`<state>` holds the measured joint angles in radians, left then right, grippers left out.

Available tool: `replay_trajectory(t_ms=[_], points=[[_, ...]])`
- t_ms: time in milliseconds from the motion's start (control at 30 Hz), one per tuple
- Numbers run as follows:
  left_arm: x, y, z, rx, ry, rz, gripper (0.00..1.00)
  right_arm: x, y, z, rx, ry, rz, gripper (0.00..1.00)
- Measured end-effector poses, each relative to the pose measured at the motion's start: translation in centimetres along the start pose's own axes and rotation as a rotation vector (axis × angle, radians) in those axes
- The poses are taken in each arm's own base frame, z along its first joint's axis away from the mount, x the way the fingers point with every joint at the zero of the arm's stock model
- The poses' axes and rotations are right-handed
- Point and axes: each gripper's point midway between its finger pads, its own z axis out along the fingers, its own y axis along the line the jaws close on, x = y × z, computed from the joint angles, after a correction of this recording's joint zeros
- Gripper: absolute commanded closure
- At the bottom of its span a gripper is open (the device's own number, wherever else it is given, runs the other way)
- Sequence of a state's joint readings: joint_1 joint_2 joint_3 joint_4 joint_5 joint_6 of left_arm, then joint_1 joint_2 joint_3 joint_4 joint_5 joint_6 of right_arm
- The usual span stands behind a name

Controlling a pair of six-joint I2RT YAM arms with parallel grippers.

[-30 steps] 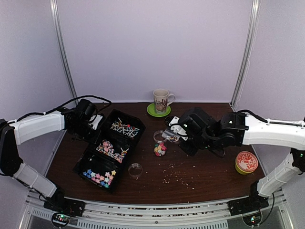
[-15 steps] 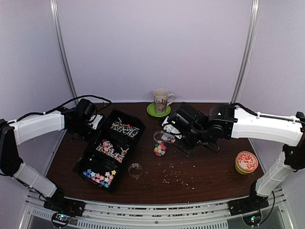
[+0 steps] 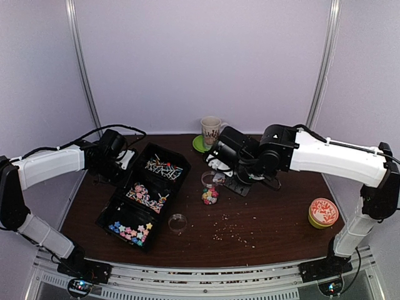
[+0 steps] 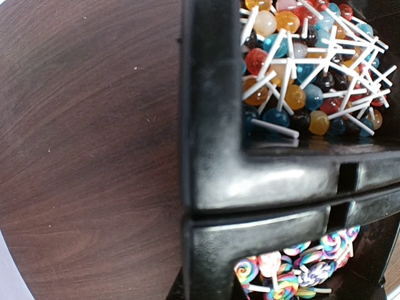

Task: Pack the candies
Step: Place the fake candies in the packing bottle.

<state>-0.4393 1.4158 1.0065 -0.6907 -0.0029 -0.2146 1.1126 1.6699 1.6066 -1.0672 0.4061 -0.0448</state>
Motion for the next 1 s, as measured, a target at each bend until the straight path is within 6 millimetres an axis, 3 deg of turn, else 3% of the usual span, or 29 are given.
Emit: replay_trajectory(t_ms=[1000], points=[[0.0,-0.1,0.0,0.008,0.000,0.000,1.00,-1.7,-1.0,0.0,0.042,0.081,-0.081,1.00]])
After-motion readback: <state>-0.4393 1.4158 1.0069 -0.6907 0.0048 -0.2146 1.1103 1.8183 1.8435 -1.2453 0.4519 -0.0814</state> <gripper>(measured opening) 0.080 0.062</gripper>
